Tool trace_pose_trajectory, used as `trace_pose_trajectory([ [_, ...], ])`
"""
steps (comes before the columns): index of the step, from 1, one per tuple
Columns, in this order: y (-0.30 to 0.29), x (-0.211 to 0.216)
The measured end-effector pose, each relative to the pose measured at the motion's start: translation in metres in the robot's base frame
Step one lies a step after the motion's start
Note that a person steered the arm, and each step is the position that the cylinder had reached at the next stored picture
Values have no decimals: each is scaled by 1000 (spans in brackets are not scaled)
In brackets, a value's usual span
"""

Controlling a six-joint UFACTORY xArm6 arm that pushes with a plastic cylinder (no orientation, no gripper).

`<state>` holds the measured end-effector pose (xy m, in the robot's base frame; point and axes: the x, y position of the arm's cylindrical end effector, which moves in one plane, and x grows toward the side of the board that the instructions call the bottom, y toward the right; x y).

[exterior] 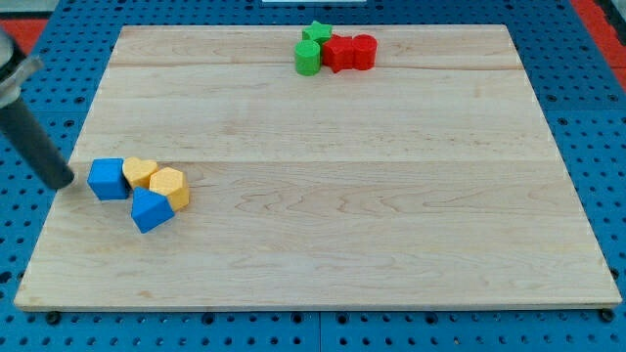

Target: Push the blue cube into blue triangle

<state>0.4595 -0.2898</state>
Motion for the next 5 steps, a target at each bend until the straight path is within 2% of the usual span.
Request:
trace_pose_trajectory([
  [1, 27, -26],
  [2, 32, 5],
  [3, 75, 6],
  [5, 27, -23],
])
